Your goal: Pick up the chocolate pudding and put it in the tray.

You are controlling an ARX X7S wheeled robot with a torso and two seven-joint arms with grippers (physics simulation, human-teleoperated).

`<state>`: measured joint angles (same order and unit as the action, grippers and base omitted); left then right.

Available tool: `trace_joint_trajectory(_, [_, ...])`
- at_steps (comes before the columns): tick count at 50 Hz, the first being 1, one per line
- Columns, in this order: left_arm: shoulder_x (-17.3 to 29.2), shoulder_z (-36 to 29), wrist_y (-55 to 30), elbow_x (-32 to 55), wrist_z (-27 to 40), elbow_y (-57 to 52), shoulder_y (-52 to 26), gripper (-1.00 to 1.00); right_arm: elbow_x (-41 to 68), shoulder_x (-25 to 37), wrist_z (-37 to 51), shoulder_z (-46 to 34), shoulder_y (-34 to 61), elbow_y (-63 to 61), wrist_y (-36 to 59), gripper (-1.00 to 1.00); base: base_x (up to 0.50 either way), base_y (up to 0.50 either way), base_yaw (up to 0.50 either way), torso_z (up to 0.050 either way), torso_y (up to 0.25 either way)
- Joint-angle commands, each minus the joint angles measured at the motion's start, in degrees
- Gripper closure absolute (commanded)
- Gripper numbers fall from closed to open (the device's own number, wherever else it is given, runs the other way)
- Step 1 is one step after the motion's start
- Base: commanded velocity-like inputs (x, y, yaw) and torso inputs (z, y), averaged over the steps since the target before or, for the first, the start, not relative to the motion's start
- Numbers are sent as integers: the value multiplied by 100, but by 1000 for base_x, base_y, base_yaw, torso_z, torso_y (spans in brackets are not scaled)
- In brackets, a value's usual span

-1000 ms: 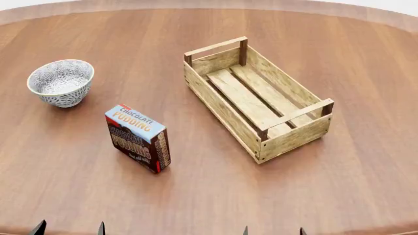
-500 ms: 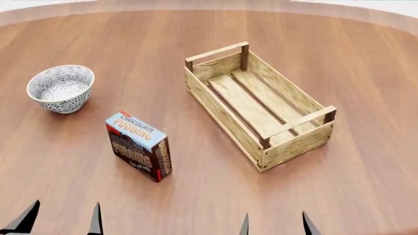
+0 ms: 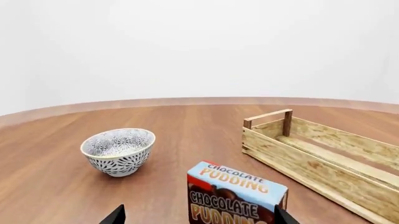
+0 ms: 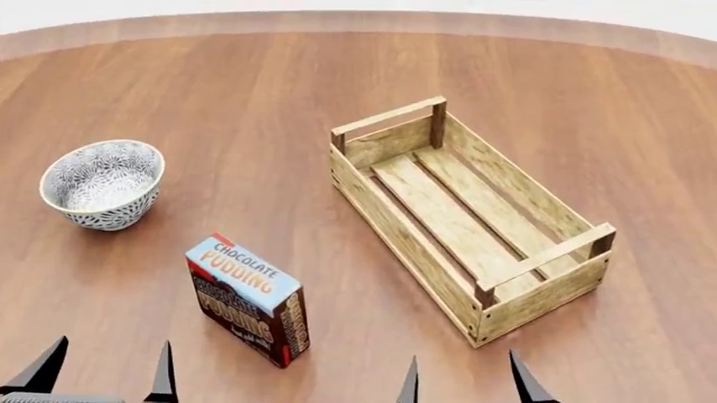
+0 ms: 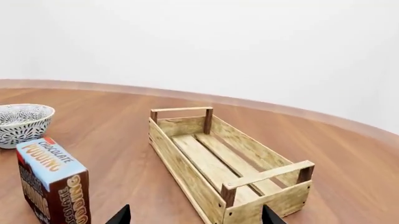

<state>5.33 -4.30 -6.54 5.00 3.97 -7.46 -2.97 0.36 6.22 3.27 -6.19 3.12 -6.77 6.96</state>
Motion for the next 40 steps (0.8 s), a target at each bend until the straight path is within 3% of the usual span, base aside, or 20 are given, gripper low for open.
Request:
trace_joint_trajectory(1, [86,-81,11,89,66,-11,-11,-100,50,57,62,-100,70,14,44,-100,387,105,0,0,0])
trace_joint_trajectory(34, [253,-317,80,156,273,-50,27,-100,308,170,257,-137,41,149,-125,-100,412,10,0,0,0])
trace_joint_trajectory(40, [286,-339,32,186,309,-140,53,-100,544,140,245,-102,43,-57,129,-100,83,0,0,0,0])
